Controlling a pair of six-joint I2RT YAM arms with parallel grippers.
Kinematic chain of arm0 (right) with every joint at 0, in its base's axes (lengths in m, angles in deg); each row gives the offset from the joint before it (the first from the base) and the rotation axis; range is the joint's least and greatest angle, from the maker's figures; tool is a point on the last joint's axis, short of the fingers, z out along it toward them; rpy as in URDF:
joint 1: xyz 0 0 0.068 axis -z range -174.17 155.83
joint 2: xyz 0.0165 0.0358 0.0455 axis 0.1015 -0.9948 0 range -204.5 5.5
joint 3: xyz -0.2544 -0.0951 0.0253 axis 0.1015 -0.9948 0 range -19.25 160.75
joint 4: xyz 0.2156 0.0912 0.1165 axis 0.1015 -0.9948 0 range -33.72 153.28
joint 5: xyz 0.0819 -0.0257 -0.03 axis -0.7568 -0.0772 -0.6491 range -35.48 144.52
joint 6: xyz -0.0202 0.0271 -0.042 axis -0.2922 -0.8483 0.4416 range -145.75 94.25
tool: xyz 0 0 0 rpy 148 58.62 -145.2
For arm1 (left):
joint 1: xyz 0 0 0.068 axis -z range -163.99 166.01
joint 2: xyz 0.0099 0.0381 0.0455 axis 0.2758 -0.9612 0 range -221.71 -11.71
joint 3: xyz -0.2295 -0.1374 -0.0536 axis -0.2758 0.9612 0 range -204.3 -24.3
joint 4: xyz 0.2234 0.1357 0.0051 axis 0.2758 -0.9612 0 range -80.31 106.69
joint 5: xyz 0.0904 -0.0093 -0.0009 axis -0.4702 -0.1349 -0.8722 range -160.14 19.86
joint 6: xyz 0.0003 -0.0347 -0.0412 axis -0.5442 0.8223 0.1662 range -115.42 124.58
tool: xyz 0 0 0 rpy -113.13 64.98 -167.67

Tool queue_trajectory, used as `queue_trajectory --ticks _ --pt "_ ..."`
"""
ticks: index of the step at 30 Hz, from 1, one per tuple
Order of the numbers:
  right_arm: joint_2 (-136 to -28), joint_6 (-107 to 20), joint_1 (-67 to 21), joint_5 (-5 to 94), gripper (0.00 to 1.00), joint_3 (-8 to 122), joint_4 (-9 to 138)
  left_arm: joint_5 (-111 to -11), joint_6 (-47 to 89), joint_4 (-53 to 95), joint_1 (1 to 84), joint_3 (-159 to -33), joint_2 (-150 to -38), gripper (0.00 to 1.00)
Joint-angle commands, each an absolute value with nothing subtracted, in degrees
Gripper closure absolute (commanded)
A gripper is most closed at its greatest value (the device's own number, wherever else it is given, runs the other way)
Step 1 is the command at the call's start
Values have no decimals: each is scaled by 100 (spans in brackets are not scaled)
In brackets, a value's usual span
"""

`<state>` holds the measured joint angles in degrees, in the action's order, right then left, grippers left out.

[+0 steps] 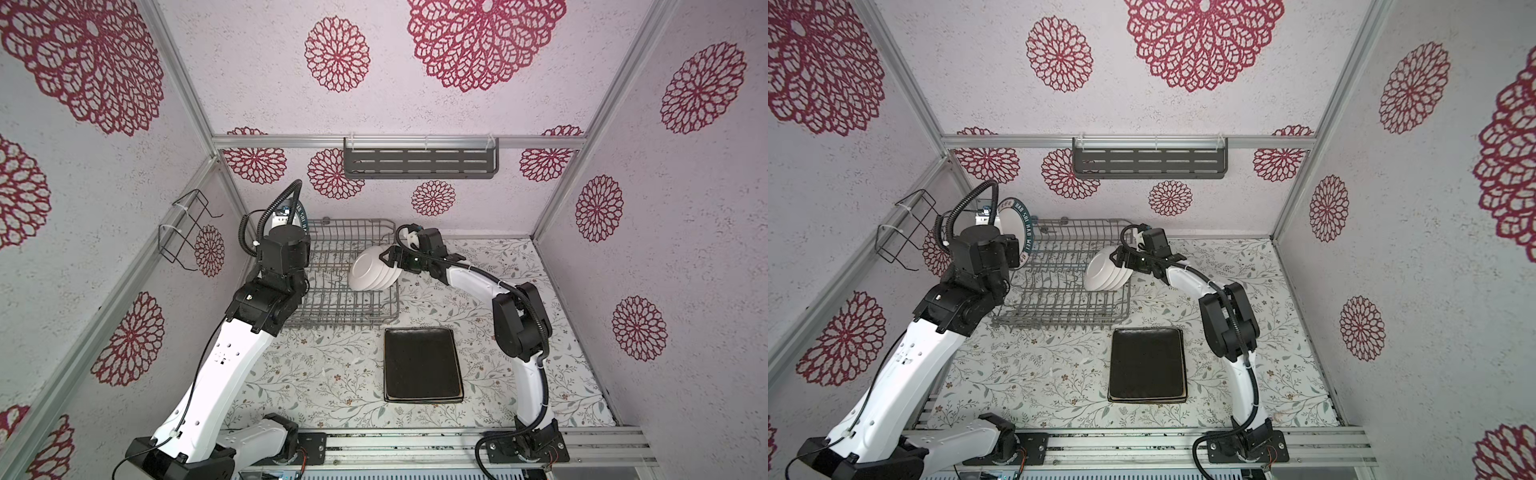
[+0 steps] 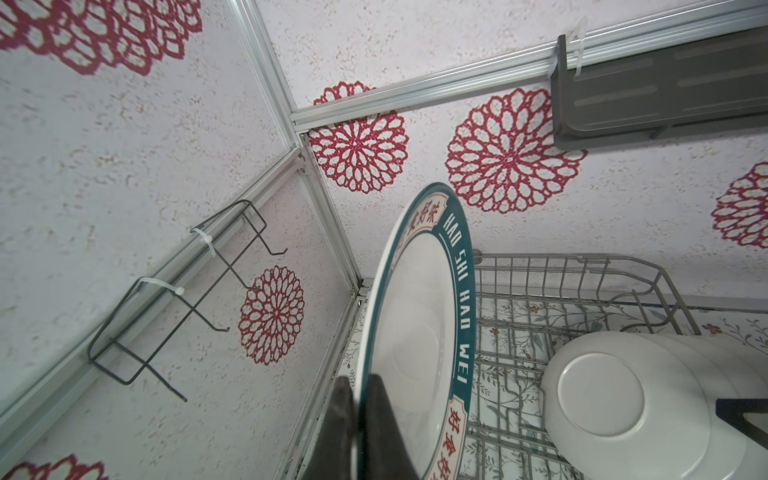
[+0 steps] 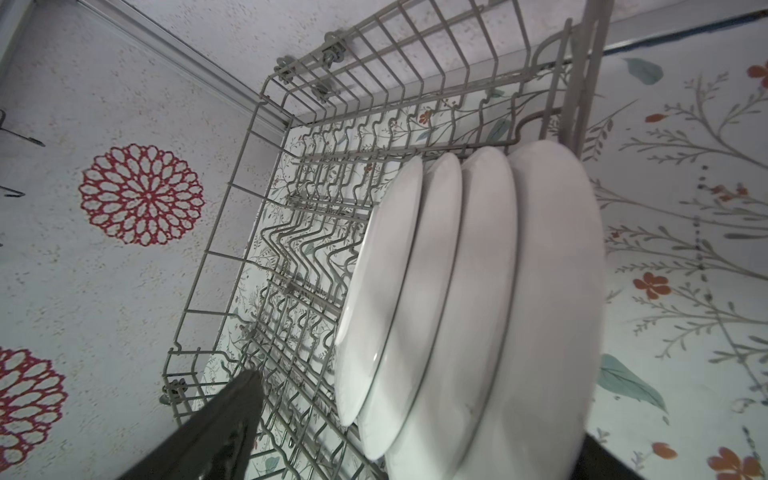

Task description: Unload the plates from the dish rack

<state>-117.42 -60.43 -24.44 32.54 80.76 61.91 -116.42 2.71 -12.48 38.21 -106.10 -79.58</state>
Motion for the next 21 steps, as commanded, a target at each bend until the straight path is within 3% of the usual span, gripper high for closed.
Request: queue_trajectory --ticks 1,21 --pt "-11708 -5805 -2619 3246 8 8543 6145 -11517 273 -933 3723 -10578 -7807 100" --pt "-12260 -5605 -3038 3353 8 9750 5405 -11294 335 -1006 3509 -10342 -7440 100"
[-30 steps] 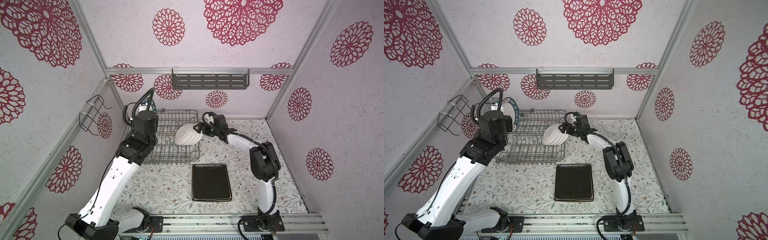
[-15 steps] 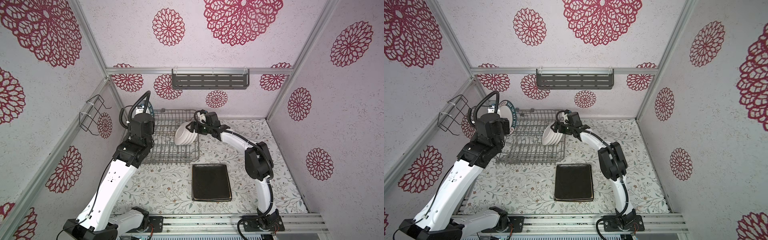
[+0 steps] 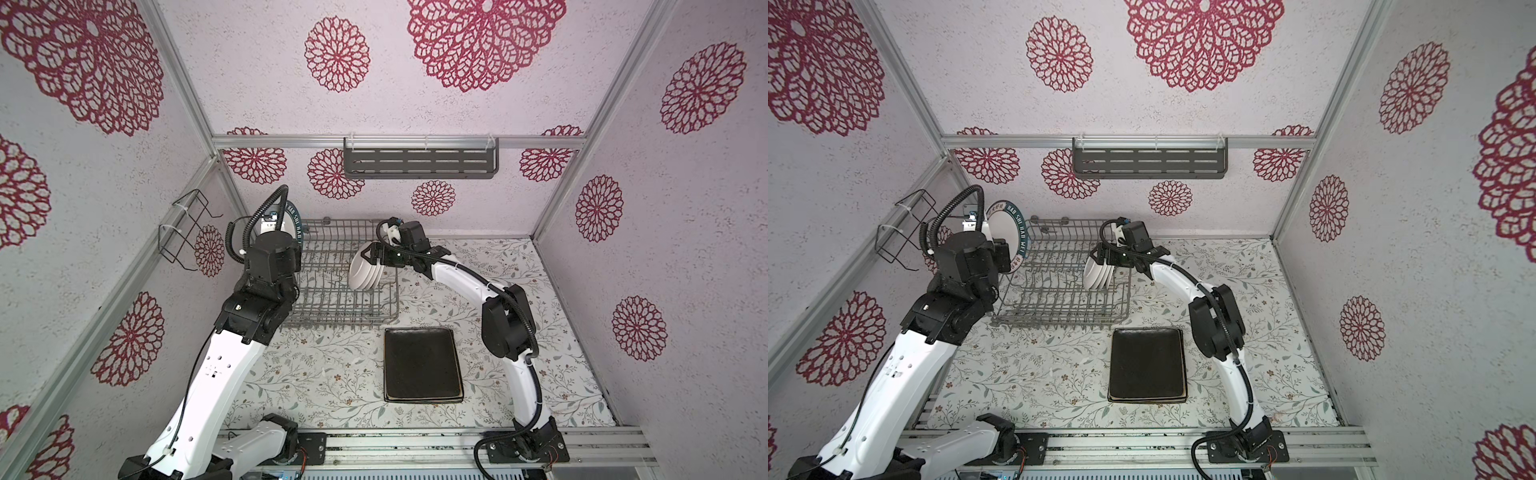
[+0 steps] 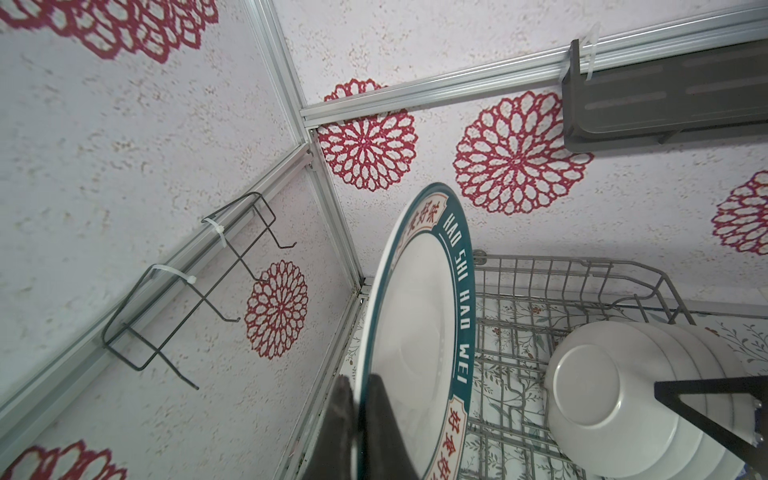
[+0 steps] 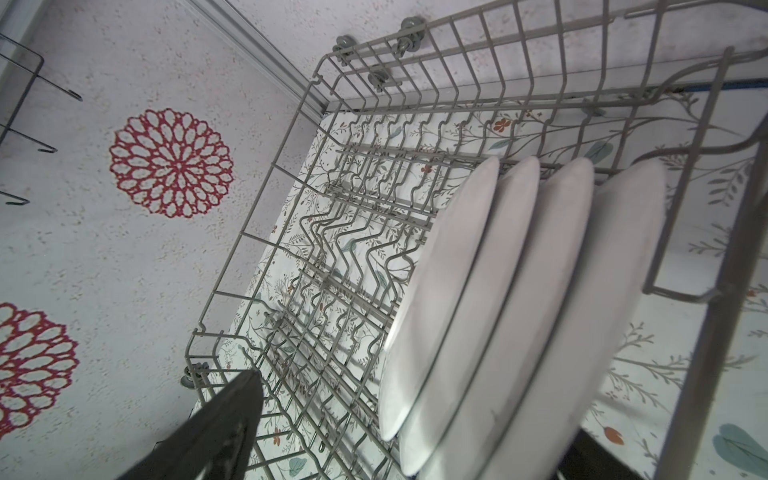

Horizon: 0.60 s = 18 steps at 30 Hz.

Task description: Unload the plates from the dish rack

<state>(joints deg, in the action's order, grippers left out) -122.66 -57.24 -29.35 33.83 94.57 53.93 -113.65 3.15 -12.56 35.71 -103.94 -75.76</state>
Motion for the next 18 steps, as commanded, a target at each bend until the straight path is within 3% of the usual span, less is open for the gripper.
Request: queue_trajectory --ticks 1,18 --pt "-12277 -5607 -3051 3360 8 9779 5396 -11294 341 -1003 3502 -10328 -7424 100" --pt "-12508 -5615 -3187 3201 8 10027 5380 -11163 419 -1056 3394 -10226 -7338 100"
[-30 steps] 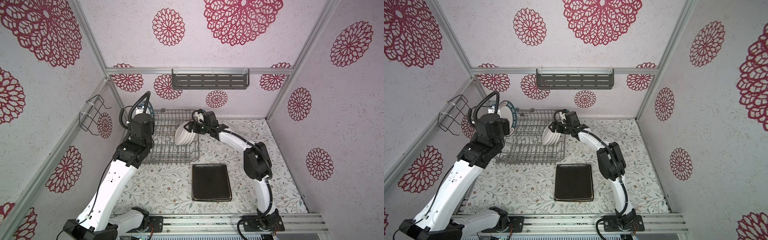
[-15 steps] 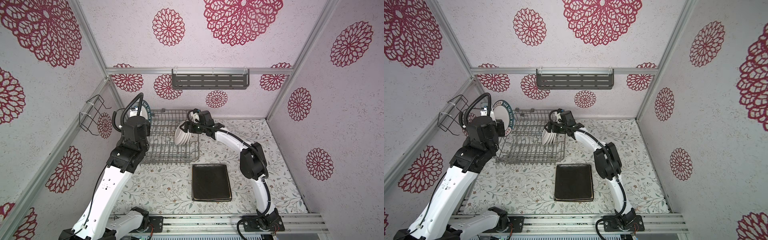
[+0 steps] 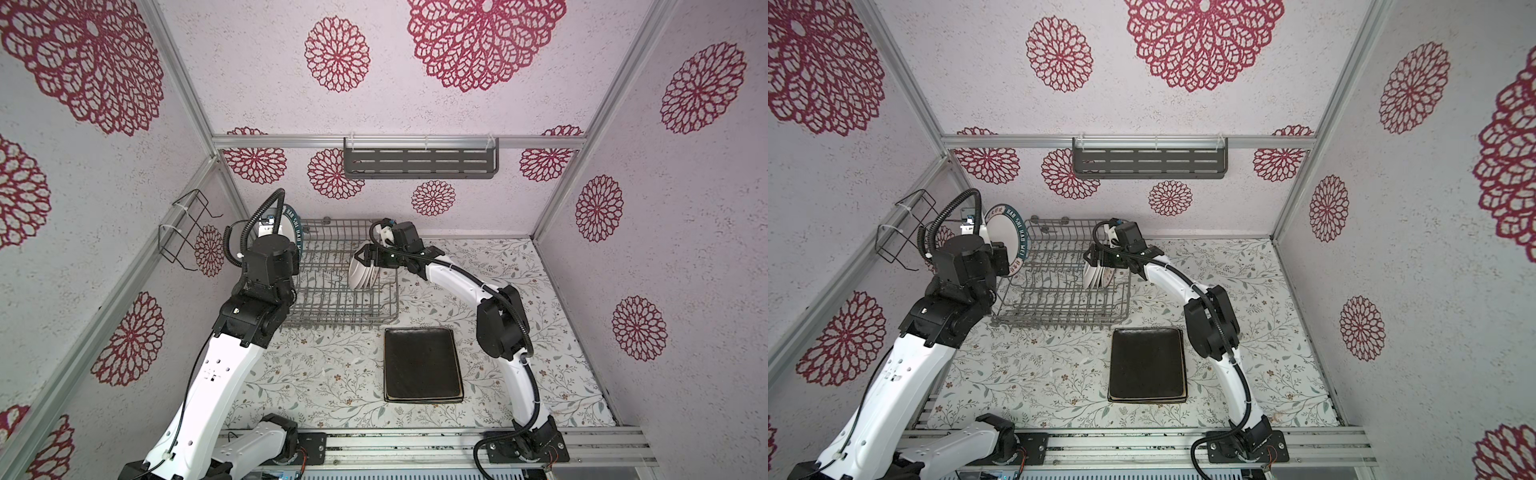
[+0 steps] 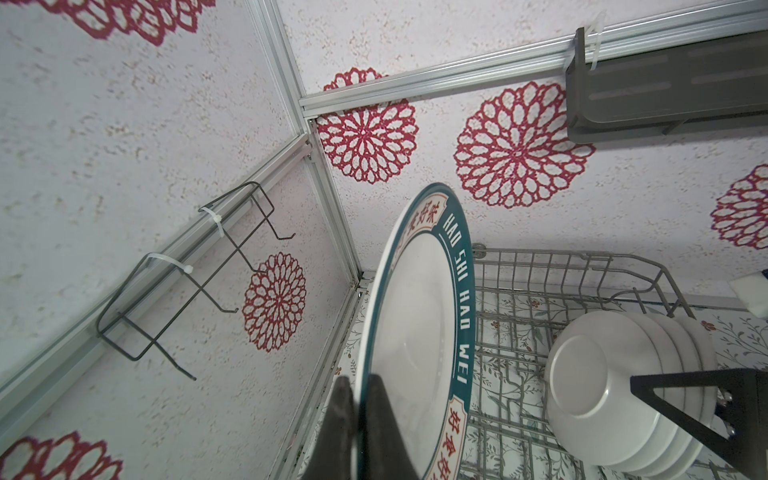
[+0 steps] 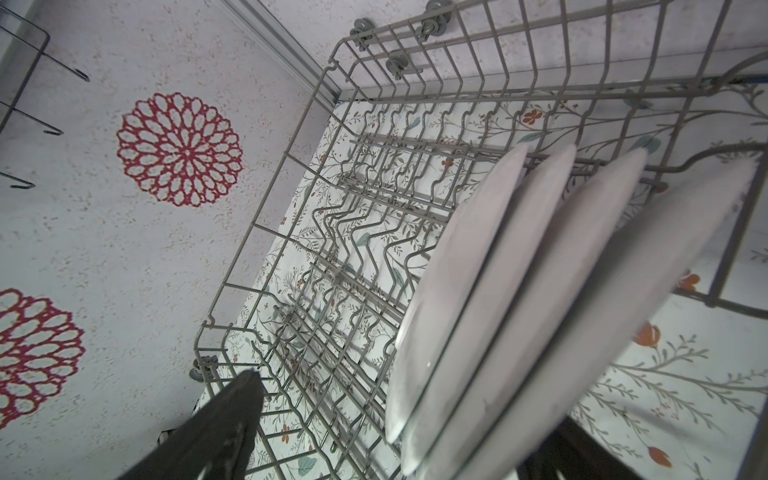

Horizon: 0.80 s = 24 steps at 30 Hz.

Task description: Unload the plates from the dish rack

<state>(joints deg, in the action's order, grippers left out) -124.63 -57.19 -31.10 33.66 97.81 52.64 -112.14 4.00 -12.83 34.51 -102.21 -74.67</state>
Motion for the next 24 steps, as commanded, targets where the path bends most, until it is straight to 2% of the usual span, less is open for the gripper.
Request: queue_trajectory --ticks 1,24 --pt "-12527 -5616 -3188 3181 8 10071 5379 -11165 423 -1066 3394 -10220 -7336 100" --pt "-13020 -5619 -3219 2971 8 10723 5273 -10996 465 -1073 3289 -10200 -7338 100"
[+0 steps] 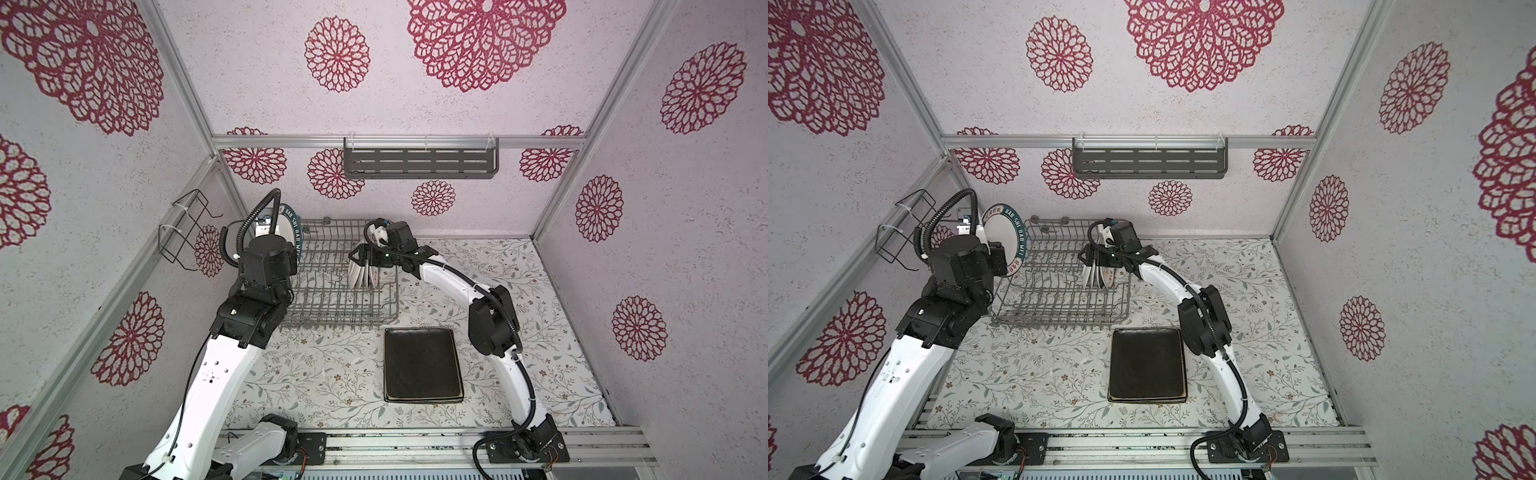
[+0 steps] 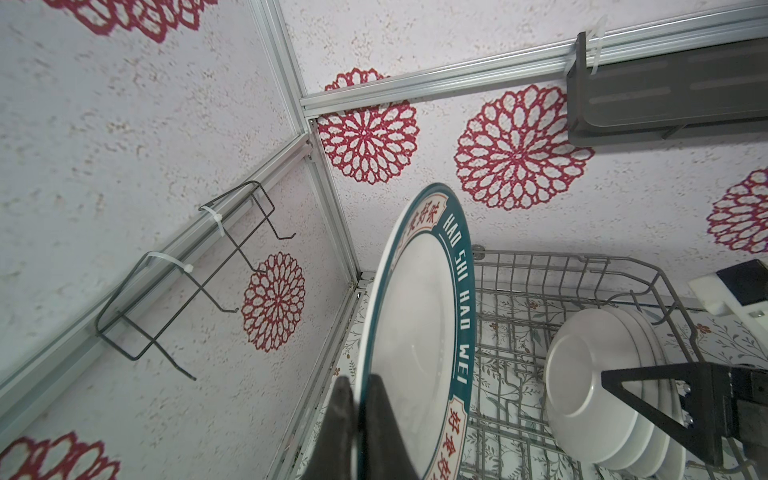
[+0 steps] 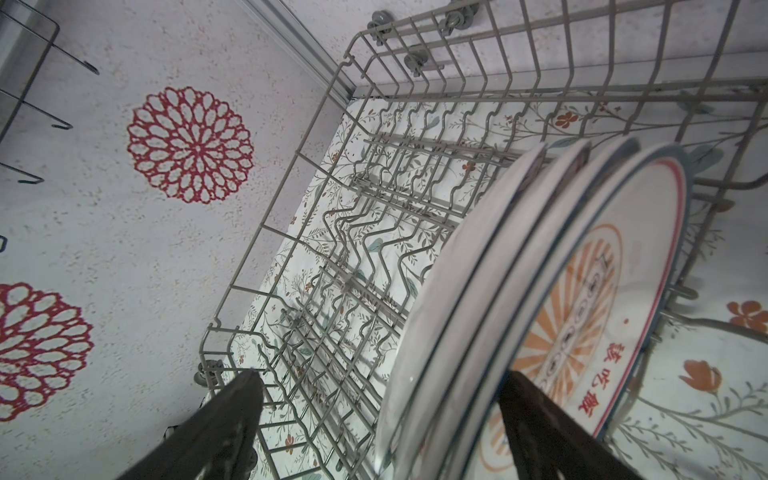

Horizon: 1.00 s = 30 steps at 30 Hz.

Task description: Unload the plates from the dish rack

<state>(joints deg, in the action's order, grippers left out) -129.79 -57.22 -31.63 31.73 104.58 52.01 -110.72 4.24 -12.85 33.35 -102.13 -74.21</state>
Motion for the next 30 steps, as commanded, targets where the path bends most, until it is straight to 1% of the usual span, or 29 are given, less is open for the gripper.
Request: queue_trajectory --ticks 1,7,13,30 --pt "-13022 -5613 -3223 2956 8 10737 5273 -10993 469 -1069 3276 -10200 -7339 100" --pt "-13034 -5588 -3251 2913 8 10776 5230 -10944 484 -1054 3260 -10209 -7341 100" --pt "-12921 -5397 -3293 2975 13 10752 5132 -10908 502 -1058 3230 -10199 -7348 100" --pt "-12291 -5073 -3297 3493 13 10236 5046 -10805 569 -1064 3218 -10224 -7353 100"
